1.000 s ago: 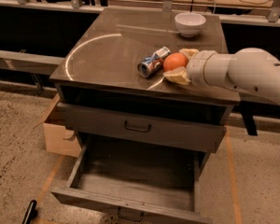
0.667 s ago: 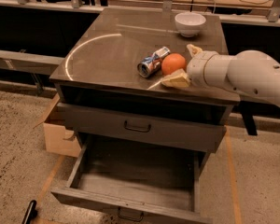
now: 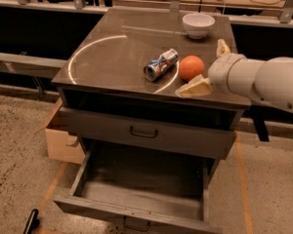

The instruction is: Pick orange from middle drawer and place on counter

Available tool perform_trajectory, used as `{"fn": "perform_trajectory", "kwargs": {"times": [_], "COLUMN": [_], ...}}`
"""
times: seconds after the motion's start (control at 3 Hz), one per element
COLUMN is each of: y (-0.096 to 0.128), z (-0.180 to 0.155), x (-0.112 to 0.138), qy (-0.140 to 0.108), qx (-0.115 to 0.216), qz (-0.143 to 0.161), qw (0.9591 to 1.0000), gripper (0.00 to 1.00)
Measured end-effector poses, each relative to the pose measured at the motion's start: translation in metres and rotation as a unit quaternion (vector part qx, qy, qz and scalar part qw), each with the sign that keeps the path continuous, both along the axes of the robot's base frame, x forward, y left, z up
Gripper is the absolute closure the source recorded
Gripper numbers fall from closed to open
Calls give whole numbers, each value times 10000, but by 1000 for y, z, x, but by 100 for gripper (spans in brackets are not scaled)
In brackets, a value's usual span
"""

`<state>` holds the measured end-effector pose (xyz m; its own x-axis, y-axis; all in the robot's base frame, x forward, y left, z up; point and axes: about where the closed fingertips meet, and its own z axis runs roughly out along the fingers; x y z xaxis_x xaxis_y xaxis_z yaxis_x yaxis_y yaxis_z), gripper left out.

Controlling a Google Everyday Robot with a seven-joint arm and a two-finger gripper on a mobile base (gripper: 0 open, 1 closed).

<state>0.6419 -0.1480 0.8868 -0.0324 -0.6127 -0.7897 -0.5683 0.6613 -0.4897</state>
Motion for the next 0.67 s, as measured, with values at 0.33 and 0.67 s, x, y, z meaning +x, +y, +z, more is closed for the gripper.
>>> {"fn": "perform_trajectory", "kwargs": {"times": [0.33,0.67], "y": [-33,-59], "z": [26,52], "x": [-31,-67], "qy": [-172,-384], "qx": [-135,-566], "qz": [-458,-948], "qw": [9987,9931], "gripper": [0,0]}}
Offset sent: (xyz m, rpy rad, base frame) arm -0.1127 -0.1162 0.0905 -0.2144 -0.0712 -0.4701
